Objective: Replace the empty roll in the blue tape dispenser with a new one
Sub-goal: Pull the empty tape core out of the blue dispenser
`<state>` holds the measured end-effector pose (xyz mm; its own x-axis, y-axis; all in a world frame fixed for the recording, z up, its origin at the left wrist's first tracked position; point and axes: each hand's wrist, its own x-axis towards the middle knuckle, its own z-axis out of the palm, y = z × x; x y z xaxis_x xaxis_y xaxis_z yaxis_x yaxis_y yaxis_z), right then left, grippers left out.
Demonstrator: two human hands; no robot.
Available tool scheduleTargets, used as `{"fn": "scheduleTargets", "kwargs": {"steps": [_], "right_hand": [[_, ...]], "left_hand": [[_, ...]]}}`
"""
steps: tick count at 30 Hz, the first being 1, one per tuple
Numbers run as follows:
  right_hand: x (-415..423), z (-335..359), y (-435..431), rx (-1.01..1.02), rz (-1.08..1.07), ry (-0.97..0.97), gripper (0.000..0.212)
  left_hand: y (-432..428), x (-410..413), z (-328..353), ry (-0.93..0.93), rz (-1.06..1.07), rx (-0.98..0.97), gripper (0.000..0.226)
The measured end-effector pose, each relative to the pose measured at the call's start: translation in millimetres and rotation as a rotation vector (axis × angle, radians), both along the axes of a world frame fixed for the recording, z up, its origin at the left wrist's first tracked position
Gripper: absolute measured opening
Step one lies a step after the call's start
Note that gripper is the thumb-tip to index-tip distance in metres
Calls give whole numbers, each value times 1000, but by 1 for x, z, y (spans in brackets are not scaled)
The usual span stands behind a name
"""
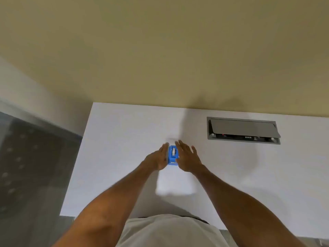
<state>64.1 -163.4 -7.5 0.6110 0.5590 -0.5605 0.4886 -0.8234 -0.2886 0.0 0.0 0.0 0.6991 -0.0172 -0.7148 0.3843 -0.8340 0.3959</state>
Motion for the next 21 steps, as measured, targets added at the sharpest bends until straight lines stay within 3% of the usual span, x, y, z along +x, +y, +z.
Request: {"fn": "scheduleTargets", "kwargs": {"steps": [9, 15, 21], "right_hand": [[2, -13, 14, 64, -101, 8, 68], [7, -18, 23, 42, -83, -68, 65], [14, -20, 22, 24, -100, -88, 61]], "left_hand": [[-2, -2, -10, -24, 67, -94, 76], [-4, -8, -20, -19, 90, -101, 81], [-8, -8, -33, -138, 48, -38, 94]]}}
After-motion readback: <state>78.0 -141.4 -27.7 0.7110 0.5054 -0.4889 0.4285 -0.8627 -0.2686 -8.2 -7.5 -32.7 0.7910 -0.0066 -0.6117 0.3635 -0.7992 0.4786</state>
